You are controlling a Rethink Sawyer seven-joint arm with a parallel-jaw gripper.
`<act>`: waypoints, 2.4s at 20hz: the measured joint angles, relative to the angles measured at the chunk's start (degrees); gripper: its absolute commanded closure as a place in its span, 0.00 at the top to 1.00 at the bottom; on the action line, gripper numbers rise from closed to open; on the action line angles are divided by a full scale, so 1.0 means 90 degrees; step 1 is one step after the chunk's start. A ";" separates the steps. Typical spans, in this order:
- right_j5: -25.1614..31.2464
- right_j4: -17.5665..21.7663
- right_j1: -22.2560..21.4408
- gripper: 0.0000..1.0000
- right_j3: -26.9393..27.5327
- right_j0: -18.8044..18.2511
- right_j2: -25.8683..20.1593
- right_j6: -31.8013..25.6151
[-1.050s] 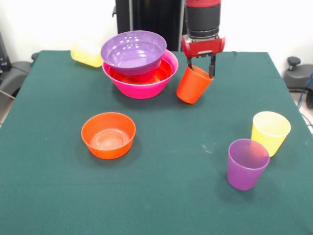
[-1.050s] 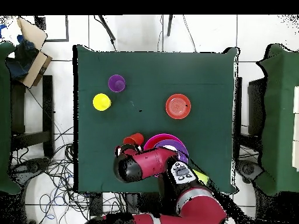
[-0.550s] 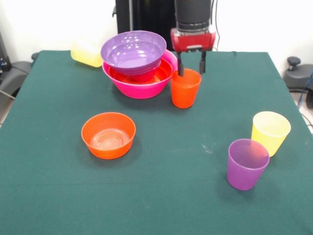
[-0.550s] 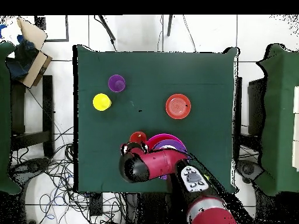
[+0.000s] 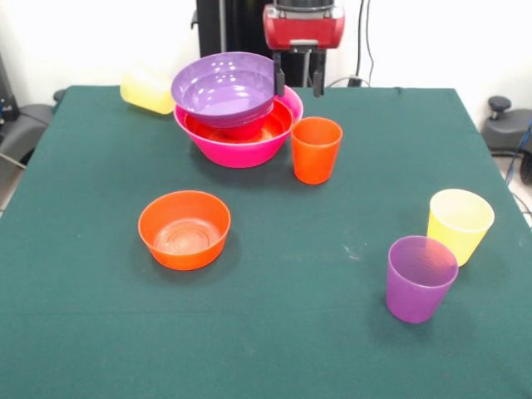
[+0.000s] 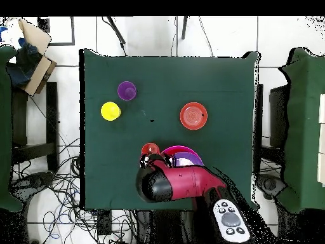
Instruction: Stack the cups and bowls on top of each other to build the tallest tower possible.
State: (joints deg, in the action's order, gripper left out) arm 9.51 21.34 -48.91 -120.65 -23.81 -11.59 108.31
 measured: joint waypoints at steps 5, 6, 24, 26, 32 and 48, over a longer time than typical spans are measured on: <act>0.0001 -0.0004 -0.0032 1.00 -0.0001 0.0039 -0.0002 0.0000; 0.0003 -0.0004 -0.0016 1.00 -0.0002 0.0053 -0.0001 0.0000; 0.0001 -0.0008 0.0201 1.00 0.0007 0.0610 0.0023 0.0000; 0.0000 -0.0009 0.0404 1.00 0.0042 0.0616 0.0057 0.0000; -0.0064 -0.0009 0.0849 1.00 0.0219 0.0616 0.0159 0.0000; -0.0874 -0.0013 0.2072 1.00 0.0809 0.0845 0.0539 0.0000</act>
State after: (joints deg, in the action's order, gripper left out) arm 1.64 21.22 -30.26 -113.37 -16.21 -6.74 108.31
